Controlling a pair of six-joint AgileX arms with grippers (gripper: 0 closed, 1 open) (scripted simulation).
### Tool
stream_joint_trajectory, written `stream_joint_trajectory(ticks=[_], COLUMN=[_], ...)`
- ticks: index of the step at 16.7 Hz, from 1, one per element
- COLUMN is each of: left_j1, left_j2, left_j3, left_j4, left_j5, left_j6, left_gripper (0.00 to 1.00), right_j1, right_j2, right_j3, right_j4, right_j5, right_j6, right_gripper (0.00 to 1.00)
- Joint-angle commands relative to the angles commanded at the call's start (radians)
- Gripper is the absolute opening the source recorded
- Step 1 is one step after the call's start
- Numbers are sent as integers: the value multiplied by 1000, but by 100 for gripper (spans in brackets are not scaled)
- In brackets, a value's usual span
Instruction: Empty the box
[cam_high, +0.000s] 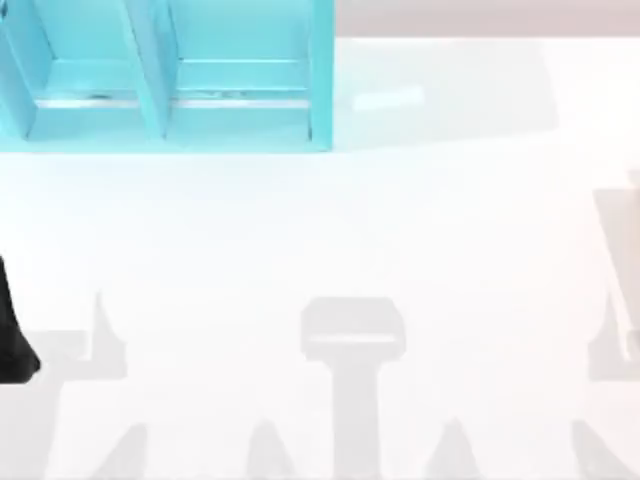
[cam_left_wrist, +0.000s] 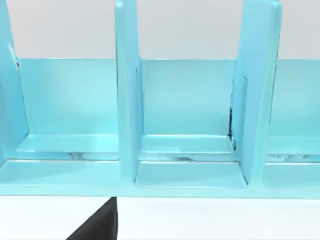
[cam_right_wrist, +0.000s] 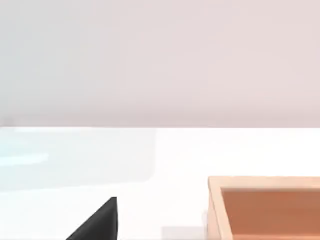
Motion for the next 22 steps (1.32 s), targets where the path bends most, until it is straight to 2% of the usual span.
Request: stream_joint_trajectory(ticks=[4,8,17,22], left_j1=[0,0,0,0], left_j2=[0,0,0,0], left_j3=[0,0,0,0], left_j4=[0,0,0,0], left_j5=[0,0,0,0], left_j6=[0,0,0,0], left_gripper=[100,100,100,100], right_j1=[-15,-87,-338,-456], right_j2=[32,219,1071,1454], right_j3=[33,215,841,1130], right_j4=[-29,-186,-778,-1053], right_j5=[0,0,-3,-5], right_j6=[-15,-87,-331,-446], right_gripper=[100,100,100,100])
